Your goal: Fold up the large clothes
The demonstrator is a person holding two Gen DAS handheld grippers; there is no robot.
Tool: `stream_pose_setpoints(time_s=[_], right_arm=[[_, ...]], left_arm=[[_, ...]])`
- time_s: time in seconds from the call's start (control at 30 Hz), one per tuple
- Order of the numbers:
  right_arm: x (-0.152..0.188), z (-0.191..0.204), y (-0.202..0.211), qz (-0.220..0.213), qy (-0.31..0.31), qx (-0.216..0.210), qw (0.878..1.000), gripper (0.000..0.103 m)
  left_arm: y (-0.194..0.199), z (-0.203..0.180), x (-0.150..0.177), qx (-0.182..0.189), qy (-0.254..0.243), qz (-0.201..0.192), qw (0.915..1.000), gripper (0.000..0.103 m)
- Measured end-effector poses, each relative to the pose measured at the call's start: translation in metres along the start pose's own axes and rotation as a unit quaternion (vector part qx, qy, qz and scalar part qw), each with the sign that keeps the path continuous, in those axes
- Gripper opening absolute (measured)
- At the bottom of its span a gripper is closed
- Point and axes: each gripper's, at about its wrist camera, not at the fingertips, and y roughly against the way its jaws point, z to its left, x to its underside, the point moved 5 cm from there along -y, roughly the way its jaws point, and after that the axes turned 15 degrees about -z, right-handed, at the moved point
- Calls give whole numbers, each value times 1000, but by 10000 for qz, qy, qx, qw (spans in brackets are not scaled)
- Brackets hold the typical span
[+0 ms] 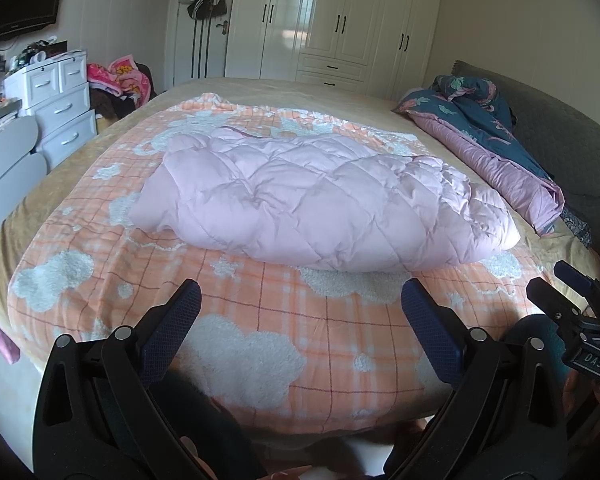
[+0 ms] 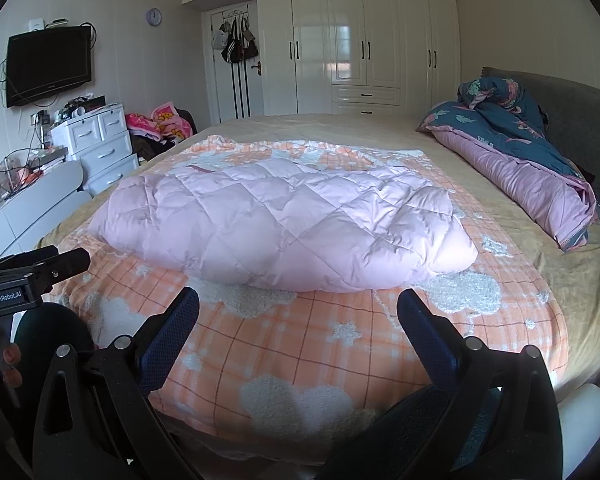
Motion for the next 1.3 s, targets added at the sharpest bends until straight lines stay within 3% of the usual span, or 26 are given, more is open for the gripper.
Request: stream_pose_setpoints(time_s=[1.3], right_arm=[[-3,1,4,-28,43,35,10000,99]], left_arm=[[2,3,7,68,-112,144,9998,94]])
